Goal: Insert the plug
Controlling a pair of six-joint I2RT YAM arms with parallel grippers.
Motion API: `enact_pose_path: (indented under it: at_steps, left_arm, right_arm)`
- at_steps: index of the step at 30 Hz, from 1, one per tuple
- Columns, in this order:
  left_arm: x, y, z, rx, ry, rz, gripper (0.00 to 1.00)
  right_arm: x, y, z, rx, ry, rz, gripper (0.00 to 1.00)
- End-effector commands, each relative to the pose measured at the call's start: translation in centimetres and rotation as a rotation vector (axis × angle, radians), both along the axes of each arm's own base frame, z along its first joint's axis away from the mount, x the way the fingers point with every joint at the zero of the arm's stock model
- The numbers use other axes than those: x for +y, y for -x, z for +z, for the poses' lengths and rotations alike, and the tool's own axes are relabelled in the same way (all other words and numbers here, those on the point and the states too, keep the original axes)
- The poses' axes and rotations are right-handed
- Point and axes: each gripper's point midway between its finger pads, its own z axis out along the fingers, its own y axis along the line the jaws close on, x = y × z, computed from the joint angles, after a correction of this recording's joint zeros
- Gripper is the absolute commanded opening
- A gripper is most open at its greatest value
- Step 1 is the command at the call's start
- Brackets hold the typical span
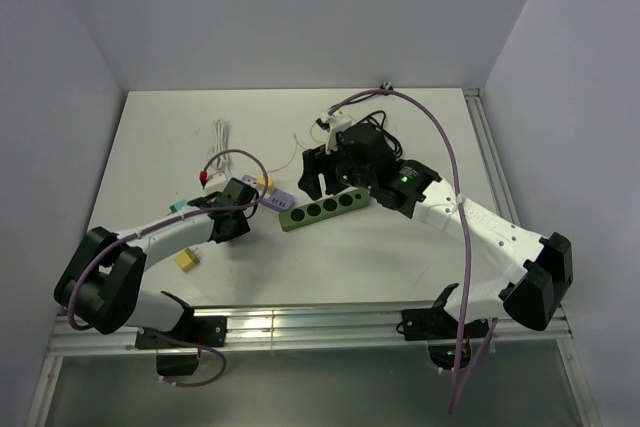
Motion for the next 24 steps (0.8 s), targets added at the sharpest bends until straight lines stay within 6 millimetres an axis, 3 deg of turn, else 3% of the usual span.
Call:
enact_pose_path:
  at_steps: [1, 3, 5, 6, 7, 13, 17, 24]
  left_arm:
    - [-0.5, -0.6, 0.3, -0.029, 0.026, -0.010, 0.38]
    - [-0.5, -0.7, 0.6, -0.041, 0.034, -0.014, 0.31]
    - [-0.5, -0.6, 0.8, -0.046, 0.038, -0.020, 0.18]
    - [-0.7, -0.5, 0.9, -0.047, 0.043, -0.024, 0.04]
    - [-0.7, -0.5, 0.9, -0.044, 0.046, -0.029, 0.00]
    - [-2.9, -0.2, 3.1, -0.082, 0.164, -0.136, 0.00]
    - [-6.0, 0.9, 7.7, -0.219, 0.346, -0.315, 0.00]
    - [-9.2, 3.3, 15.3, -0.465, 0.567, -0.573, 0.00]
  right_arm:
    - [0.2, 0.1, 1.1, -0.046, -0.023, 0.013, 0.76]
    - [0.3, 0.1, 1.0, -0.042, -0.019, 0.014, 0.75]
    - [0.4, 0.2, 1.1, -0.038, -0.026, 0.022, 0.75]
    - [0.5, 0.2, 1.2, -0.038, -0.029, 0.026, 0.75]
    - [0.5, 0.3, 1.2, -0.036, -0.031, 0.030, 0.75]
    - [1.2, 0.7, 1.0, 0.022, -0.031, 0.045, 0.75]
    - [2.3, 1.5, 0.7, 0.101, -0.041, 0.096, 0.76]
    - [4.0, 3.9, 0.5, 0.244, -0.117, 0.208, 0.75]
